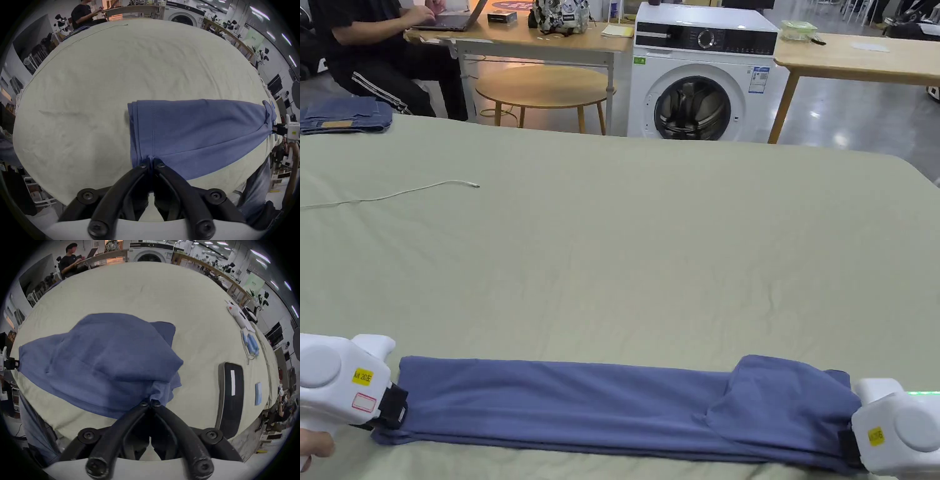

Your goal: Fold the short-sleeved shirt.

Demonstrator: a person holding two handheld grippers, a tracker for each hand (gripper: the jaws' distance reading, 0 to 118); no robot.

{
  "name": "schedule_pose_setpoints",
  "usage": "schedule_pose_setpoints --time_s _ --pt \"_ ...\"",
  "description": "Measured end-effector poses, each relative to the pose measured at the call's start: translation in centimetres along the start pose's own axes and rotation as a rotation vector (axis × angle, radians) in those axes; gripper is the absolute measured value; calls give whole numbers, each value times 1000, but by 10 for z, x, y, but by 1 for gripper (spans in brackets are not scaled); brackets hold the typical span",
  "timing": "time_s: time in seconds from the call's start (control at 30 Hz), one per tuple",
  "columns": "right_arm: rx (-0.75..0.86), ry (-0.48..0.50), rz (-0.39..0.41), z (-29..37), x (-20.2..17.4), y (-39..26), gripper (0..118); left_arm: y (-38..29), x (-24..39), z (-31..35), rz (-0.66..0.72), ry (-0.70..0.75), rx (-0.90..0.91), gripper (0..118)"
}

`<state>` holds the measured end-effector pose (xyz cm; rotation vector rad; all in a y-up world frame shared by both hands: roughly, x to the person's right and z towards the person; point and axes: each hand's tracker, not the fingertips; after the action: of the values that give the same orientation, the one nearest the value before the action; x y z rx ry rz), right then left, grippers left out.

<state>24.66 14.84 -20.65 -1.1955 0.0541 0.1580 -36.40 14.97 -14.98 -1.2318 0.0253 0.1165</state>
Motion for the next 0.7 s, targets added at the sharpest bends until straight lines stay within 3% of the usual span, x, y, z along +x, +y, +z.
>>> schedule_pose_setpoints --time_s 0.23,0.27,0.33,0.37,0.4,0.5,0.57,0.7 --pt "28 -26 -19 -5 -3 -3 2 0 -3 -6 37 4 22 0" --pt "34 -26 -24 -1 -2 -4 10 0 -3 -3 46 3 33 0" --pt "68 -34 -59 10 2 0 47 1 0 5 43 6 57 7" --pt "105 -44 -64 15 3 2 72 2 3 11 34 12 92 19" --pt "144 -52 -66 25 2 6 76 4 4 16 41 22 121 30" --pt "258 -84 -75 58 -5 17 76 14 10 35 80 -4 234 36" --pt "343 -83 -88 72 -10 26 76 24 17 45 94 -31 327 49" --pt "531 -73 -106 88 -30 38 76 38 39 63 69 -27 518 51"
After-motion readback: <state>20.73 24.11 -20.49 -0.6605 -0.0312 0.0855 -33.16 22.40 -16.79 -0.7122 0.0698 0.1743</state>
